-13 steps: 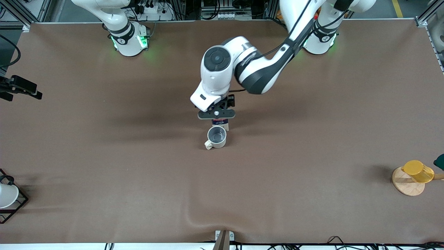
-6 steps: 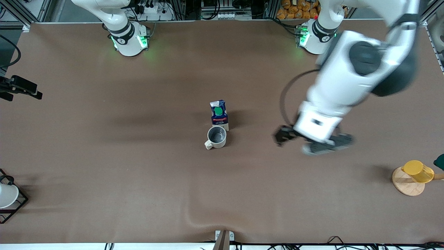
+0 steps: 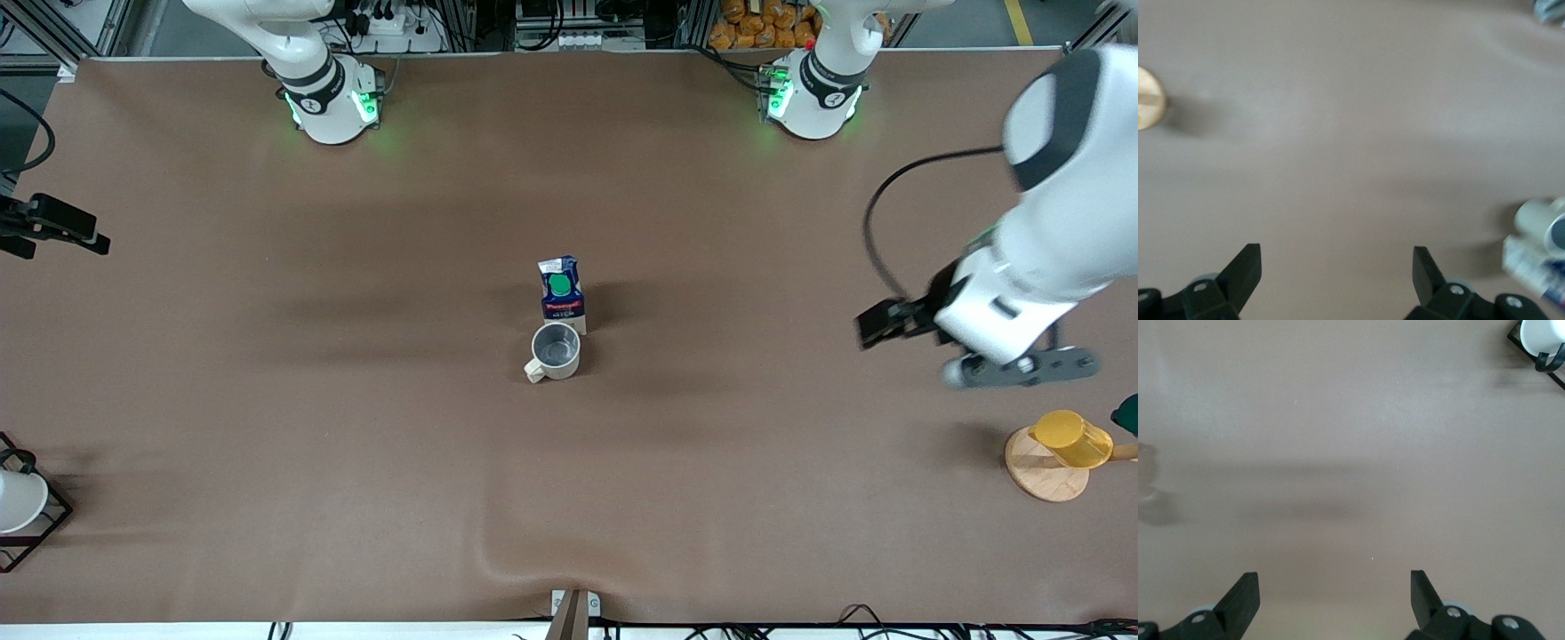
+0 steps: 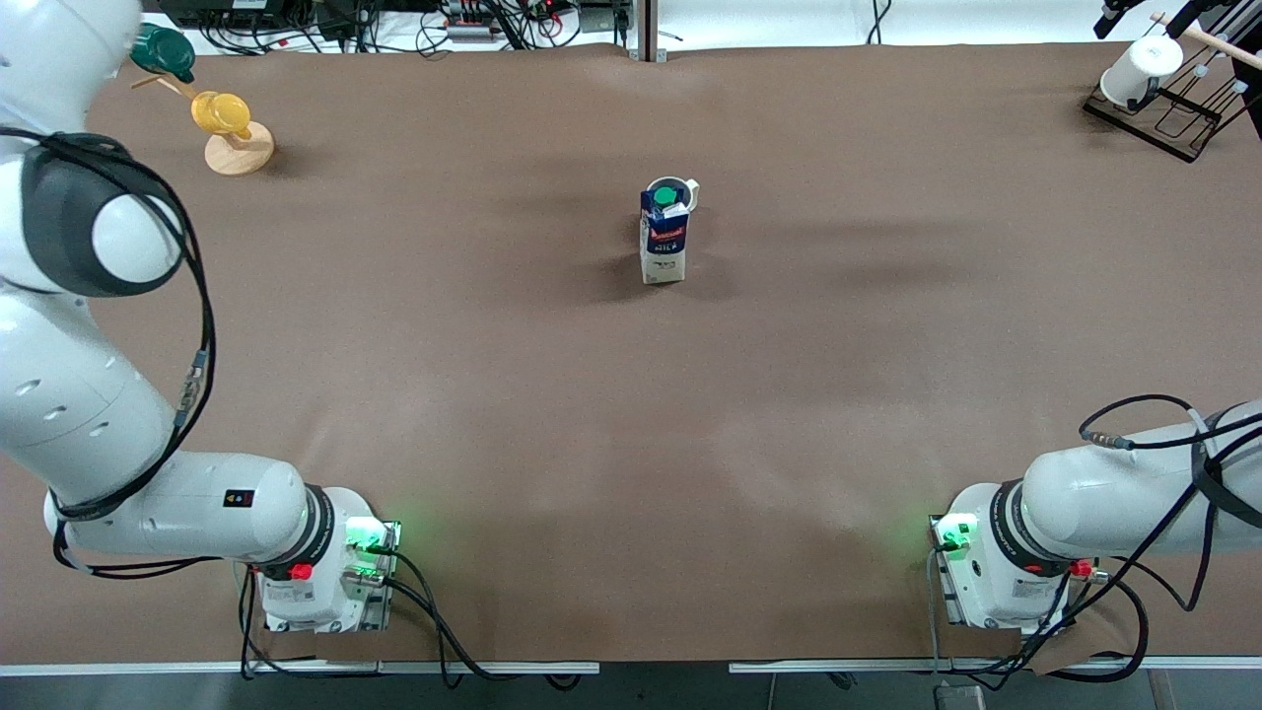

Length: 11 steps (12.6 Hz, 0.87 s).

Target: Place milk next to cup

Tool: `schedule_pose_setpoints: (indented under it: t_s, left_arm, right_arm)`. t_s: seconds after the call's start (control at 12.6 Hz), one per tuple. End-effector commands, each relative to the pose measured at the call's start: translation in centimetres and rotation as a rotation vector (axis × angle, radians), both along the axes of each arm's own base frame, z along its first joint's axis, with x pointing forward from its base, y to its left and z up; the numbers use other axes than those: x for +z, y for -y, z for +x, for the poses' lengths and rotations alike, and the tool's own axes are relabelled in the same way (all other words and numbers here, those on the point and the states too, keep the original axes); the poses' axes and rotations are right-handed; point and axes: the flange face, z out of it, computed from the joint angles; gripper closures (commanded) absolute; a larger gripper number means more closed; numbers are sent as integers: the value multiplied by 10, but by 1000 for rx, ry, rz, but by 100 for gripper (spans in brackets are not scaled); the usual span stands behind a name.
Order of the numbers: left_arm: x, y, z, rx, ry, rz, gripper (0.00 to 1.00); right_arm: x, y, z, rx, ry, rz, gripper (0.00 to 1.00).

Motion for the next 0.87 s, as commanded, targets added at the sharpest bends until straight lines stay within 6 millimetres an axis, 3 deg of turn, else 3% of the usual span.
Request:
schedule_pose_setpoints:
  t_s: [0.0,0.16,0.4,0.79]
  left_arm:
    - [47,-40,-66,-65,-39,38,0]
    - [72,-60,-94,-92,-41,55,0]
    - [91,-58,-117,-109,-56,61,0]
    - [95,-67,-119,-68,-88,13,0]
  right_arm:
    - [3,0,-6,-3,2,-20,0]
    - [2,0,-6,-3,-1,-20,0]
    - [-2,0,-4,-3,-6,-19,0]
    - [-4,-2,-3,0,-12,-19,0]
